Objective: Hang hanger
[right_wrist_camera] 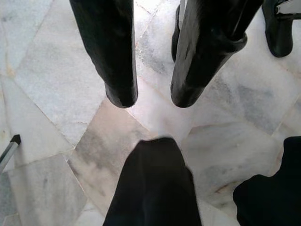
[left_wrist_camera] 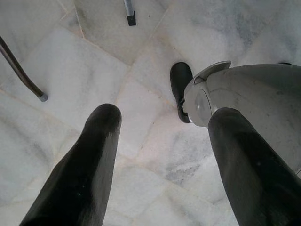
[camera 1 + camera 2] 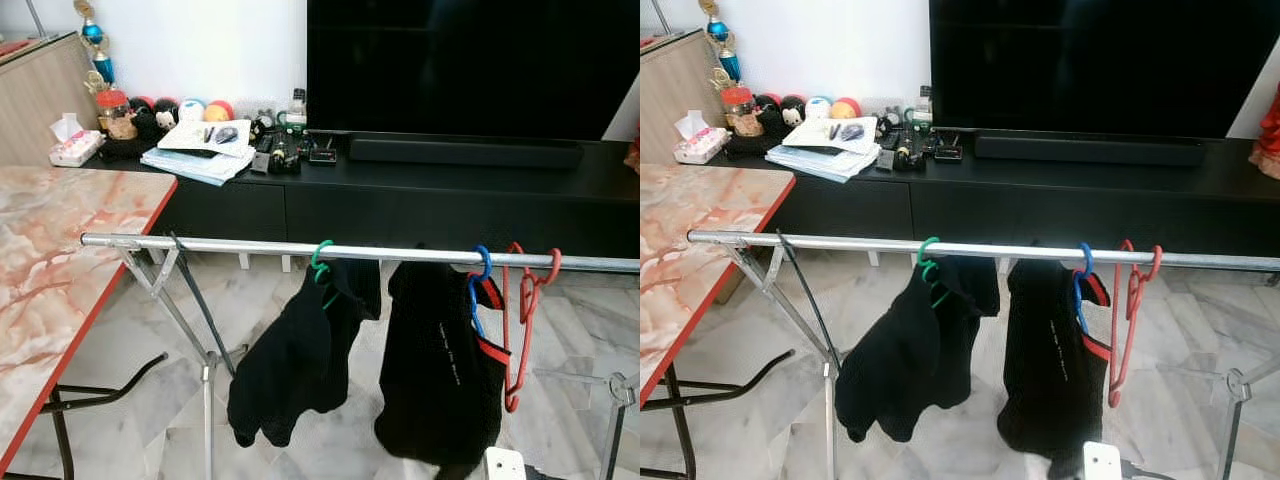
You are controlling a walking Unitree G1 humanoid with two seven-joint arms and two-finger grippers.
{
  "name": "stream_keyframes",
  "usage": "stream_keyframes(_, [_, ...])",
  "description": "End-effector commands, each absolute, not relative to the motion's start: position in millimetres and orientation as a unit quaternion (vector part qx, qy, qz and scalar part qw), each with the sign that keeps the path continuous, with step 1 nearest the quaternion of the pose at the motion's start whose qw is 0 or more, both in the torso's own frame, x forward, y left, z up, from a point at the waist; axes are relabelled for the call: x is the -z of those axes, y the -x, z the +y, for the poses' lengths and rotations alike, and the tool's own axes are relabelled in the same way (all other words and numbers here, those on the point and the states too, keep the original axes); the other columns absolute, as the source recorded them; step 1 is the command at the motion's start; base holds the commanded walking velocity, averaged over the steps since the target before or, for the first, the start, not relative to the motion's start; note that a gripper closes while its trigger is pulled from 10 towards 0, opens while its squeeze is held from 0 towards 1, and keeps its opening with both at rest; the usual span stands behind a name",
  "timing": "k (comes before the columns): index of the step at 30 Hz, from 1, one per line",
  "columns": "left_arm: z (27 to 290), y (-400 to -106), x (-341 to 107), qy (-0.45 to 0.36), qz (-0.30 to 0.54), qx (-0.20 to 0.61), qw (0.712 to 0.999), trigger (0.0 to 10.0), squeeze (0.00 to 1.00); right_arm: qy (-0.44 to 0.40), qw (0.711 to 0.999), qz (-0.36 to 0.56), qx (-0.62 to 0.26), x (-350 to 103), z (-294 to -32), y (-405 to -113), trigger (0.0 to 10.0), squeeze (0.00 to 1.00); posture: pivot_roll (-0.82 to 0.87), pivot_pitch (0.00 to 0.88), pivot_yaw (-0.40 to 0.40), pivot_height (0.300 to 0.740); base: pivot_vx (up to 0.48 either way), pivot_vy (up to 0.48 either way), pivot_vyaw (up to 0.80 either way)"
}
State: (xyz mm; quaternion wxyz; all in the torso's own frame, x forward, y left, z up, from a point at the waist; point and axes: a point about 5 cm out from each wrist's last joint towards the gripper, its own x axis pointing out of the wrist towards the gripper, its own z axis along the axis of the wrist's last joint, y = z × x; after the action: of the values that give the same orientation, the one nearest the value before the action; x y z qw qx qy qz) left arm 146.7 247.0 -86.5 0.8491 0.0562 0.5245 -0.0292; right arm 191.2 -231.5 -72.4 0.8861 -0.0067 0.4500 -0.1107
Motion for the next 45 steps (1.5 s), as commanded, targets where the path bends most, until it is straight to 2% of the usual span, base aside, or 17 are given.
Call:
stream_keyframes(1, [250, -142, 88, -0.063, 0.536, 0.032, 0.841, 10.0, 0.0, 0.002, 0.888, 0.447, 0.107, 73, -231, -190, 10.0, 0.0, 0.18, 0.043, -0.013, 0.74, 0.0, 0.0, 0.0])
stream_keyframes(15, [250, -141, 88, -0.069, 0.538, 0.04, 0.839, 10.0, 0.0, -0.032, 0.941, 0.327, 0.08, 59, -225, -204, 10.0, 0.0, 0.15, 0.013, -0.009, 0.74, 0.0, 0.0, 0.0])
stream_keyframes(20, [250, -142, 87, -0.07, 0.538, 0.042, 0.839, 10.0, 0.0, -0.048, 0.95, 0.297, 0.083, 55, -224, -206, 10.0, 0.0, 0.15, 0.006, -0.006, 0.74, 0.0, 0.0, 0.0])
stream_keyframes(21, [251, -142, 87, -0.071, 0.538, 0.042, 0.839, 10.0, 0.0, -0.022, 0.976, 0.205, 0.067, 34, -218, -211, 10.0, 0.0, 0.14, 0.001, -0.002, 0.74, 0.0, 0.0, 0.0])
stream_keyframes(23, [251, -143, 87, -0.072, 0.537, 0.043, 0.839, 10.0, 0.0, -0.003, 0.996, 0.07, 0.048, -18, -199, -212, 10.0, 0.0, 0.14, 0.0, 0.0, 0.74, 0.0, 0.0, 0.0])
stream_keyframes(24, [251, -144, 87, -0.073, 0.537, 0.043, 0.84, 10.0, 0.0, -0.007, 0.998, 0.028, 0.049, -38, -195, -215, 10.0, 0.0, 0.14, 0.0, 0.002, 0.74, 0.0, 0.0, 0.0])
stream_keyframes(27, [250, -147, 86, -0.076, 0.533, 0.041, 0.842, 10.0, 0.0, -0.011, 0.998, -0.006, 0.054, -54, -195, -233, 10.0, 0.0, 0.14, 0.0, 0.003, 0.74, 0.0, 0.0, 0.0])
stream_keyframes(28, [250, -147, 86, -0.076, 0.533, 0.041, 0.842, 10.0, 0.0, -0.011, 0.998, -0.006, 0.054, -54, -195, -233, 10.0, 0.0, 0.14, 0.0, 0.003, 0.74, 0.0, 0.0, 0.0])
stream_keyframes(30, [251, -149, 85, -0.078, 0.53, 0.037, 0.844, 10.0, 0.0, -0.027, 0.998, -0.028, 0.056, -64, -193, -251, 10.0, 0.0, 0.14, 0.0, 0.004, 0.74, 0.0, 0.0, 0.0])
stream_keyframes(35, [250, -151, 84, -0.077, 0.526, 0.034, 0.846, 10.0, 0.0, -0.043, 0.997, -0.017, 0.054, -77, -187, -255, 10.0, 0.0, 0.14, 0.0, 0.0, 0.74, 0.0, 0.0, 0.0])
stream_keyframes(45, [248, -153, 84, -0.061, 0.516, 0.021, 0.854, 10.0, 0.0, -0.06, 0.995, 0.046, 0.064, -57, -191, -255, 10.0, 0.0, 0.15, 0.0, -0.017, 0.74, 0.0, 0.0, 0.0])
